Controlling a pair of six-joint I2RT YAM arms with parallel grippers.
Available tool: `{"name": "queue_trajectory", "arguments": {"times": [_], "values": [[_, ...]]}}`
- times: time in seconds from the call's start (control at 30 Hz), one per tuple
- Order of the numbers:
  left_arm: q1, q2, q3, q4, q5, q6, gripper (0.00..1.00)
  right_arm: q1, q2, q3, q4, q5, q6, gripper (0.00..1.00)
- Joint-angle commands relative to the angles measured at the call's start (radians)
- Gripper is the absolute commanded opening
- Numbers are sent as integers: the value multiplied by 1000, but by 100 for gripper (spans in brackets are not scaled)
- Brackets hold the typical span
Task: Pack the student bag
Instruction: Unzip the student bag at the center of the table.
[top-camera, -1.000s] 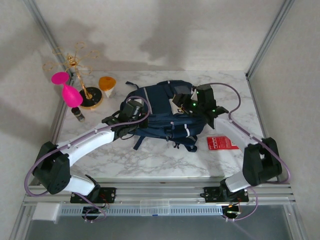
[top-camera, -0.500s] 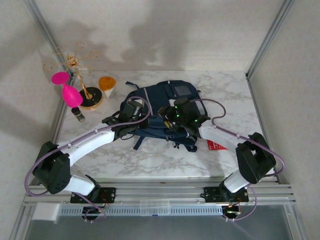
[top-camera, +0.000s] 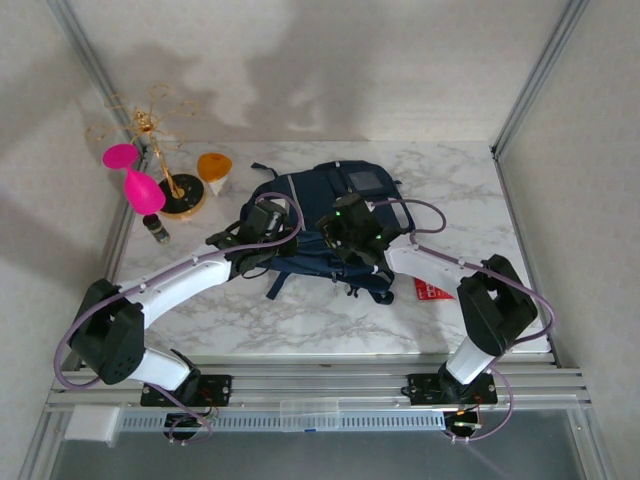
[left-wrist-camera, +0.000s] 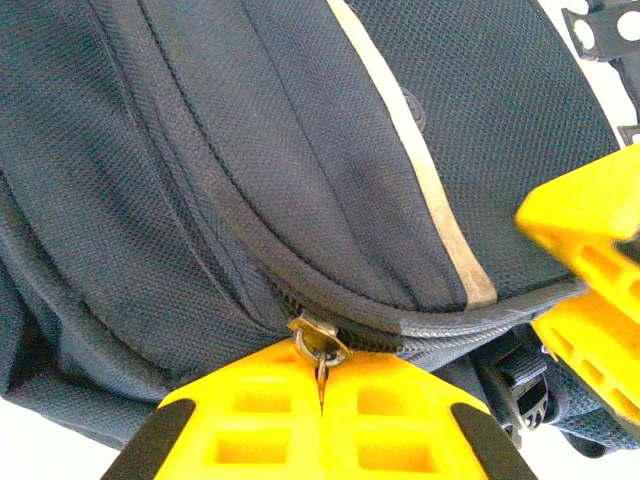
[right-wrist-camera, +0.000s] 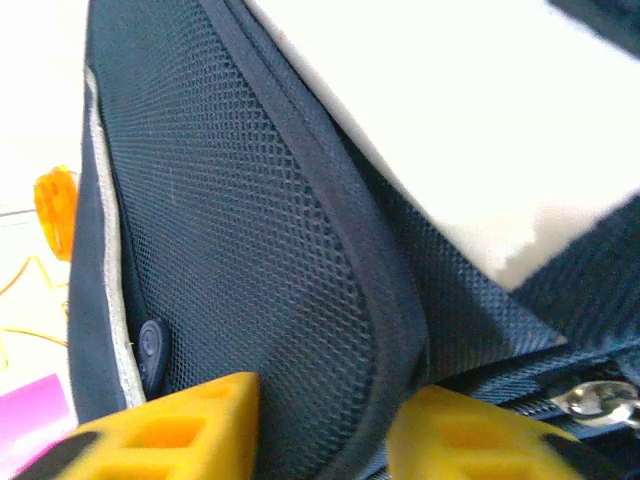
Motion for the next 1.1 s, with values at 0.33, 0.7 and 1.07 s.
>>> {"name": "queue_trajectory", "arguments": {"times": [0.33,0.7,1.07], "values": [[-86,-83,-28,-82,9,-20,0,-8,71,222,-4,-110,-432,0],[-166,-79,-18,-252,-121,-93,0,-407,-11,210,-208,-542,-918,0],[-56,-41,1,-128,-25,15,0,-389,-65,108,-143,-485,-748,38]]}}
